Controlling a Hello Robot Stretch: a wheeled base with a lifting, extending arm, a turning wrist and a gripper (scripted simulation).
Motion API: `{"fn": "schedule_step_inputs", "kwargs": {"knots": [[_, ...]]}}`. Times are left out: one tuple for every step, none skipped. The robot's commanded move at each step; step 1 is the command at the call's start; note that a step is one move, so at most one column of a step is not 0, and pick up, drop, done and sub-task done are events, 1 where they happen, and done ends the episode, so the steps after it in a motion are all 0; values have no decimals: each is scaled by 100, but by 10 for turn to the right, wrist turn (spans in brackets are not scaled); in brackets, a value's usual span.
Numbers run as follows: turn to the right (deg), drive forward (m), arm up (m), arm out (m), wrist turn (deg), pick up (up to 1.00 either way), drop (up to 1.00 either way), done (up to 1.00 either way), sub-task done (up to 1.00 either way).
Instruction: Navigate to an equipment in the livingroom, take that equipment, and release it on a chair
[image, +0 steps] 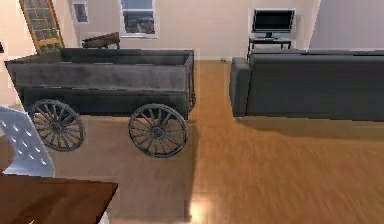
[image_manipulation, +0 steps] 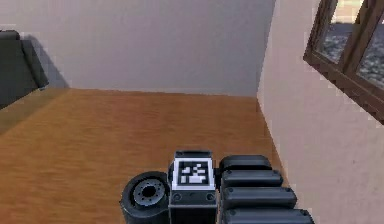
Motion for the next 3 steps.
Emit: {"fn": "schedule_step_inputs", "kwargs": {"knots": [[450,0,0,0,0,0,0,0,0],[420,0,0,0,0,0,0,0,0],[0,10,0,0,0,0,0,0,0]]}}
